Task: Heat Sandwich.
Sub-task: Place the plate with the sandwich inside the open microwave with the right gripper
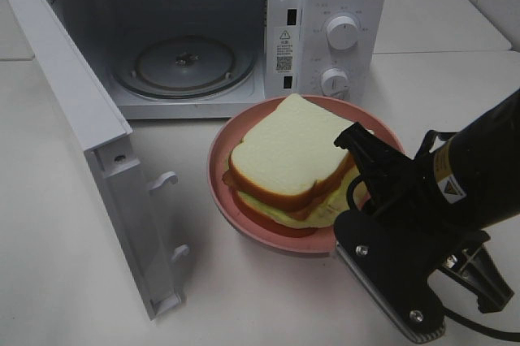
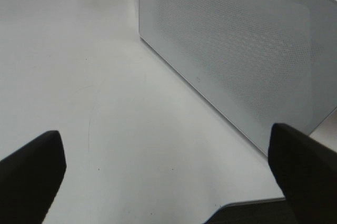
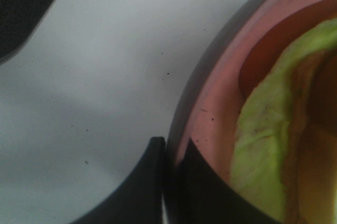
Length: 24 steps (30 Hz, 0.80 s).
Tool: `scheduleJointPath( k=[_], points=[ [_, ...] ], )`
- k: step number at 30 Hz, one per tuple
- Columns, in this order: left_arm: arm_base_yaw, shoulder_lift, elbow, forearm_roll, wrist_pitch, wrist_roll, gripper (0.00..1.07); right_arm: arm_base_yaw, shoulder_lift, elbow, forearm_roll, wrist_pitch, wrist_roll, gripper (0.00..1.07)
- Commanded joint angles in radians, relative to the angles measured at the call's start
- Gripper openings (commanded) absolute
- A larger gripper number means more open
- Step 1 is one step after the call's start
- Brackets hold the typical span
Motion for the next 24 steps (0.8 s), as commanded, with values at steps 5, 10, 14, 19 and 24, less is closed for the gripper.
scheduleJointPath(
  k=[5, 10, 14, 19, 24],
  points=[
    [-0.003, -0.015, 0.0, -0.001, -0.014, 0.002, 0.98, -0.073, 0.031, -0.022, 0.05, -0.06, -0.092, 0.01],
    [-0.003, -0.015, 0.0, -0.001, -0.014, 0.002, 0.98, -0.115, 0.031, -0.059, 0.075, -0.053, -0.15, 0.0],
    [-0.003, -0.015, 0.0, -0.001, -0.014, 0.002, 0.98, -0.142, 0.031, -0.087, 0.132, -0.037, -0.203, 0.0],
    [-0.003, -0.015, 0.0, -0.001, -0.014, 0.002, 0.98, -0.155, 0.031, -0.089, 0.206, -0.044, -0.299, 0.0],
    [-0.003, -0.015, 0.0, -0.001, -0.014, 0.002, 0.98, -0.195, 0.031, -0.089, 0.266, -0.051, -0.373, 0.0]
  ],
)
